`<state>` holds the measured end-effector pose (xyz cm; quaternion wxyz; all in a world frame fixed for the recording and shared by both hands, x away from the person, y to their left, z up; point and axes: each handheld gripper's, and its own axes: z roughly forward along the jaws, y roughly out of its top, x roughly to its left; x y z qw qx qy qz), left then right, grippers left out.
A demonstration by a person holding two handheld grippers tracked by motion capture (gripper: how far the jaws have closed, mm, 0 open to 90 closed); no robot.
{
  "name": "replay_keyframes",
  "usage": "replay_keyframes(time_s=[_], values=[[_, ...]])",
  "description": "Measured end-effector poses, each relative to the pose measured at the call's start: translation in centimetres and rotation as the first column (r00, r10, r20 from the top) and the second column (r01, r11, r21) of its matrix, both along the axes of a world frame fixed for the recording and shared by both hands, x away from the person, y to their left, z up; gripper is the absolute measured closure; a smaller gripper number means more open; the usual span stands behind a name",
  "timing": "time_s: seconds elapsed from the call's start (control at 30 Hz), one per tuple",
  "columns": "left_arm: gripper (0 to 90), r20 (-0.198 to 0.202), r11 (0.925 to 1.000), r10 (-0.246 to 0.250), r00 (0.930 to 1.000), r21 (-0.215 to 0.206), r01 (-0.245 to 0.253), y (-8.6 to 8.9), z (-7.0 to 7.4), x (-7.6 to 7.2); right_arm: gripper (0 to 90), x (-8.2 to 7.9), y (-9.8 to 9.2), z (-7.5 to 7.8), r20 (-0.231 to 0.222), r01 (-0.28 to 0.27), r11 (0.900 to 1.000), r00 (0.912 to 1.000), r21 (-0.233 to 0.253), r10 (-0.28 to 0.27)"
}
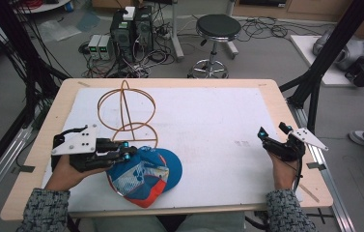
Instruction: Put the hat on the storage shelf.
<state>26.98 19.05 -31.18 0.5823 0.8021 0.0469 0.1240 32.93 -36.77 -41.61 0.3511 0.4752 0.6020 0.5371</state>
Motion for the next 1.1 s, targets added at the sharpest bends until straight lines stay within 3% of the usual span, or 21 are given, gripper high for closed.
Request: replay_keyframes(time_s=[0.33,0.6,1.1], values=[[87.8,0.005,0.9983,-0.058,0.9983,0.010,0.058,-1.3,2.4,0.4,13.5,0.0,-0.3,0.0,-0.003,0.006,1.000,1.0000,0.003,-0.006],[87.8,0.037,0.9964,-0.085,0.9957,0.011,0.084,-2.0,4.8,0.3,13.5,0.1,-0.4,-0.1,-0.005,0.006,1.000,1.0000,0.006,-0.006],[87.8,0.116,0.9896,-0.143,0.9828,0.006,0.144,-3.9,10.2,0.5,13.5,0.1,-0.4,-0.1,-0.008,0.007,1.000,0.9999,0.006,-0.007]])
